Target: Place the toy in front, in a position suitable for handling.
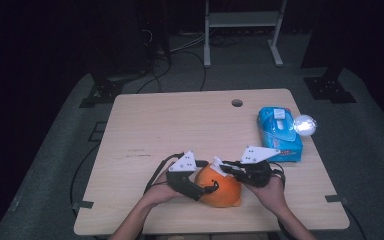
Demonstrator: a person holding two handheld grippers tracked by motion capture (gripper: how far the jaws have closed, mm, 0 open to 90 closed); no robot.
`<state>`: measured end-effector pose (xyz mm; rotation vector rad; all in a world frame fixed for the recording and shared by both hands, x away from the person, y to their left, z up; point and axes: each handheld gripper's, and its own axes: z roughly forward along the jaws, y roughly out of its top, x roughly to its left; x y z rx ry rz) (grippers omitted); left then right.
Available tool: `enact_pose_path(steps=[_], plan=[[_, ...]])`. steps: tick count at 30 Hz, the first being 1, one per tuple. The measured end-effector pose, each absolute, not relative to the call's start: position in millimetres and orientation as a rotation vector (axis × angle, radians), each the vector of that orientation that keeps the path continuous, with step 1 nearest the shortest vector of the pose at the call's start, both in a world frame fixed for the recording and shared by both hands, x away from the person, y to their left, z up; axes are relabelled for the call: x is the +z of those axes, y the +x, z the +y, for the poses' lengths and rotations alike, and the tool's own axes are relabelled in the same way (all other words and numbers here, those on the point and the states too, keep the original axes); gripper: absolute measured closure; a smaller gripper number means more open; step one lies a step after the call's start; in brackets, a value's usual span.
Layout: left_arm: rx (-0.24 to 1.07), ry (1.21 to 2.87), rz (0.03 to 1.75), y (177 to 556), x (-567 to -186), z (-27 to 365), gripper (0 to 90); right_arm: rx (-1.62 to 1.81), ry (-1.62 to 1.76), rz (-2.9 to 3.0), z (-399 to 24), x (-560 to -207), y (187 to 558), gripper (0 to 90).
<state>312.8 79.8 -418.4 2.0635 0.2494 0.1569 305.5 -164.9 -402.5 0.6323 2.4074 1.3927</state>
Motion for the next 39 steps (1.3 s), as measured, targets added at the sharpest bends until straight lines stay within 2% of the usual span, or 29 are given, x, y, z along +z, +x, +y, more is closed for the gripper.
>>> enact_pose_path(steps=[3, 9, 12, 16, 17, 21, 25, 33, 39], plan=[[0.168, 2.088, 0.251, 314.8, -423.8, 83.1, 26.2, 1.378, 0.611, 2.411, -160.8, -402.9, 305.4, 81.4], [0.116, 2.086, 0.345, 328.9, -433.1, 102.9, 30.2, 1.364, 0.714, 2.429, -181.3, -414.3, 317.2, 81.5], [0.094, 2.073, 0.359, 332.1, -434.5, 106.5, 29.6, 1.358, 0.778, 2.428, -193.9, -419.8, 320.6, 81.4], [0.147, 2.046, 0.328, 328.9, -426.2, 101.6, 19.2, 1.335, 0.76, 2.417, -190.6, -419.9, 319.6, 81.3], [0.152, 2.025, 0.317, 327.3, -424.1, 100.3, 19.1, 1.322, 0.748, 2.414, -188.7, -419.4, 319.4, 81.3], [0.183, 2.064, 0.265, 323.4, -425.1, 94.7, 33.1, 1.361, 0.734, 2.402, -181.7, -414.4, 319.2, 81.2], [0.139, 2.06, 0.323, 329.7, -429.3, 103.1, 37.9, 1.376, 0.675, 2.41, -173.8, -410.6, 312.1, 81.2], [0.101, 2.011, 0.451, 342.8, -437.5, 119.6, 38.5, 1.352, 0.718, 2.45, -187.5, -418.6, 314.6, 81.1], [0.097, 1.977, 0.542, 349.3, -441.2, 126.4, 35.6, 1.436, 0.578, 2.496, -177.1, -411.0, 296.1, 81.1]])
